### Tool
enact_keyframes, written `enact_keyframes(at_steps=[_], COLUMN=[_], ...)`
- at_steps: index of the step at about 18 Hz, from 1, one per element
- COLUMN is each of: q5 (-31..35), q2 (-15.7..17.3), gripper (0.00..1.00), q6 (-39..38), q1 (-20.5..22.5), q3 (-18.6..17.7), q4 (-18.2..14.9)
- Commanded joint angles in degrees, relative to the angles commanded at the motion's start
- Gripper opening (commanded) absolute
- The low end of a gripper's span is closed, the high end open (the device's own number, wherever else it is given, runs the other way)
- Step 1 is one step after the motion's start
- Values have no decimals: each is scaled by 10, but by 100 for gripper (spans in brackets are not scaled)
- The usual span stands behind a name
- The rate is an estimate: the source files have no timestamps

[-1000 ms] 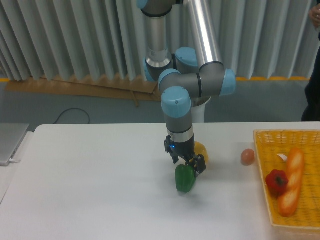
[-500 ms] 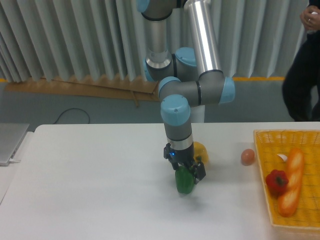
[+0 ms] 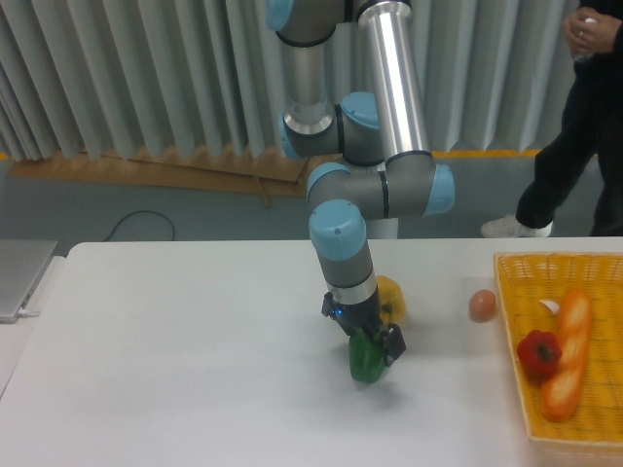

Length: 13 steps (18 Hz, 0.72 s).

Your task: Place the green peppers in a basket

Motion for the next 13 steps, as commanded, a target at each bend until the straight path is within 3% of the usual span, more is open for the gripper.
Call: enact_keyframes(at_steps=[13], q5=[41], q2=[-20], gripper=[100], q6=[1], q1=[-8], q3=[-1], q4=[15])
